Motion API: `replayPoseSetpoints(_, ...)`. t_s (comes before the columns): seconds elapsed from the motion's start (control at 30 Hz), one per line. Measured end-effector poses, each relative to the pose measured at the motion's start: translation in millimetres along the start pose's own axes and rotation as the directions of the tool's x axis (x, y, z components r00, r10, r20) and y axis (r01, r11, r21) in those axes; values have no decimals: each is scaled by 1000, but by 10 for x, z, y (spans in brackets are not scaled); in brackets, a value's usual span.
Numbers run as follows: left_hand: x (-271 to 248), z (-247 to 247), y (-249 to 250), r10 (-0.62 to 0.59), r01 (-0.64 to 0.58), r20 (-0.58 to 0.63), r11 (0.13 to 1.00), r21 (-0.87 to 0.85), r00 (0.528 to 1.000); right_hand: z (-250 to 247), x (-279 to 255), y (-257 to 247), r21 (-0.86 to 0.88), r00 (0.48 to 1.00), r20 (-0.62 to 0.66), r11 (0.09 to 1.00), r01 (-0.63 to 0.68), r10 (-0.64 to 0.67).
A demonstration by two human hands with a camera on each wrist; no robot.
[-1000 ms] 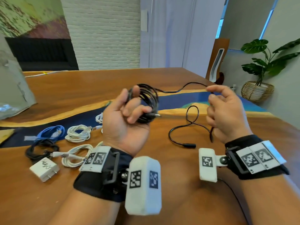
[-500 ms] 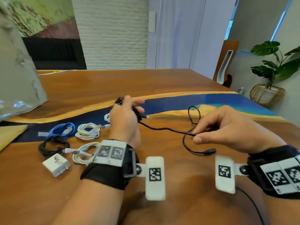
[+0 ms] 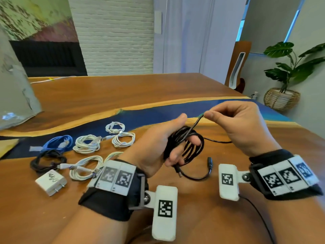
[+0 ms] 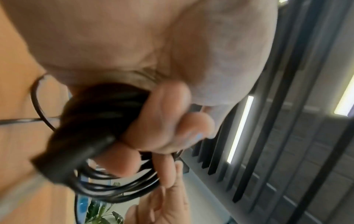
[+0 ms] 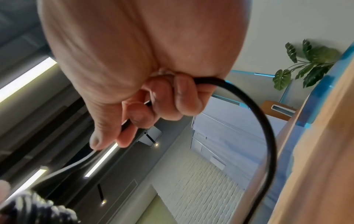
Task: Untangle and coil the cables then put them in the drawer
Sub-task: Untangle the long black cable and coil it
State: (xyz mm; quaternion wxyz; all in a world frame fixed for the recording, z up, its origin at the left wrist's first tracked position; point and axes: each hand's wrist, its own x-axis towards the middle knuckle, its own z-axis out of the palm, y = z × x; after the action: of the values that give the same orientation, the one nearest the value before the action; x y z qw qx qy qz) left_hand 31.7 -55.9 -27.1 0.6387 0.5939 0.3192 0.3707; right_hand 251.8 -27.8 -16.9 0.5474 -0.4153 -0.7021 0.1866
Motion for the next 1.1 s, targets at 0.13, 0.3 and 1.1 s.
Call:
replayPoseSetpoints(0.13, -47, -4, 15, 50, -51, -10, 984, -171, 999, -49, 16, 65, -33, 997, -17, 996, -80, 79)
replayPoseSetpoints(0.3, -46, -5, -10, -2, -4, 86, 998, 65, 996, -121, 10, 37, -94, 997, -51, 994, -54, 50)
replayPoseSetpoints(1.1, 238, -203, -233, 277, -44, -552, 917, 397, 786, 454, -246, -449, 256, 803, 575, 897, -359, 158)
